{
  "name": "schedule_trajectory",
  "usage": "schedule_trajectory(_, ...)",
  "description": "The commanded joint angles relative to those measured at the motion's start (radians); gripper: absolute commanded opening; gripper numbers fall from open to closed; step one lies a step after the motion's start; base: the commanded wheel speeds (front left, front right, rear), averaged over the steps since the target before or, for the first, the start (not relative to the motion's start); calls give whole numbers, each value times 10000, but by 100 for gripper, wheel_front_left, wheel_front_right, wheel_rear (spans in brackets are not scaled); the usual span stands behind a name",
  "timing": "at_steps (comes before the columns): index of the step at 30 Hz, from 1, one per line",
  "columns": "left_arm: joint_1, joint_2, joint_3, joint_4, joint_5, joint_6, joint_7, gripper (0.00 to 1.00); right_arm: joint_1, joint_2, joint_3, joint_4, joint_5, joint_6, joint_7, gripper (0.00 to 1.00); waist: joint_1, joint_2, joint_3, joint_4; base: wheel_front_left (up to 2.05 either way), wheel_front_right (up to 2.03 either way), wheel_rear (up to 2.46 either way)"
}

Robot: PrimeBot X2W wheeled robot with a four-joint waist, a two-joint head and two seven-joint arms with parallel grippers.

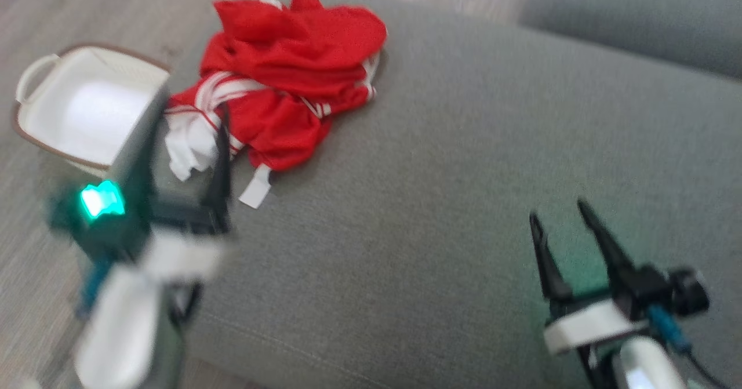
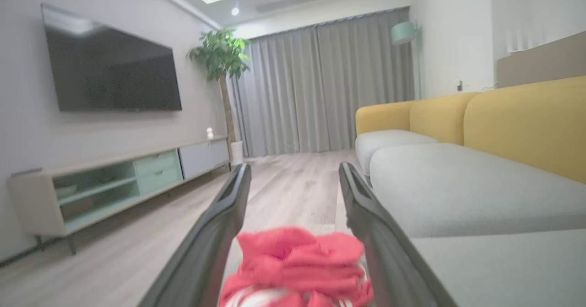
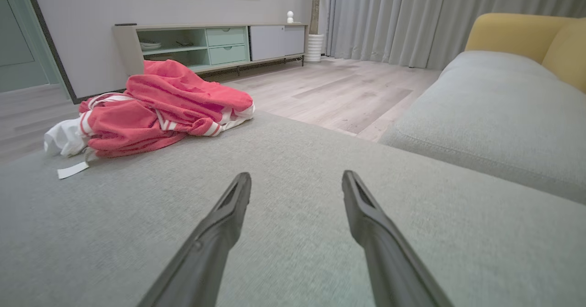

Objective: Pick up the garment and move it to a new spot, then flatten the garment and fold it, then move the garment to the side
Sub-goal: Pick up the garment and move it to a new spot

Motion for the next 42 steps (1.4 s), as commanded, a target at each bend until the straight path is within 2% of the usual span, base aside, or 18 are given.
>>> schedule_trajectory(1, -1456, 462, 336, -426, -111, -83, -93, 100, -831, -255, 244, -432, -275, -7, -111, 100, 0, 0, 999, -353, 0, 0, 0)
schedule_trajectory(6, -4479, 1585, -46, 267, -291, -139, -93, 100, -1823, -738, 675, -739, -612, -7, -111, 100, 0, 0, 2108, -935, 0, 0, 0)
schedule_trajectory(10, -6694, 2392, -827, 1938, -809, -144, 121, 100, -2553, -927, 817, -1149, -797, -7, -111, 100, 0, 0, 2768, -1473, 0, 0, 0)
schedule_trajectory(17, -9802, 3278, -2278, 6095, -1973, -146, 2709, 100, -3061, -1201, 956, -1741, -1094, -7, -111, 100, 0, 0, 3717, -2238, 0, 0, 0)
schedule_trajectory(23, -10753, 3624, -3588, 8272, -3476, -146, 4971, 100, -3033, -1298, 823, -2073, -1268, -7, -111, 100, 0, 0, 4313, -2627, 0, 0, 0)
schedule_trajectory(31, -10494, 3887, -4402, 9702, -4713, -147, 5902, 100, -3196, -1269, 818, -2322, -1387, -7, -111, 100, 0, 0, 4809, -2822, 0, 0, 0)
schedule_trajectory(32, -10445, 3863, -4453, 9804, -4844, -147, 5914, 95, -3212, -1259, 814, -2322, -1401, -7, -111, 100, 0, 0, 4828, -2817, 0, 0, 0)
schedule_trajectory(33, -10410, 3819, -4492, 9857, -5003, -147, 5909, 0, -3226, -1252, 808, -2315, -1414, -7, -111, 100, 0, 0, 4837, -2808, 0, 0, 0)
schedule_trajectory(36, -10607, 3962, -4830, 9697, -4848, -147, 4867, 0, -3242, -1240, 742, -2270, -1444, -7, -111, 100, 0, 0, 4784, -2725, 0, 0, 0)
schedule_trajectory(42, -11157, 3814, -5459, 9475, -4825, -147, 3147, 0, -3221, -1107, 779, -2081, -1282, -7, -111, 100, 0, 0, 3984, -2668, 0, 0, 0)
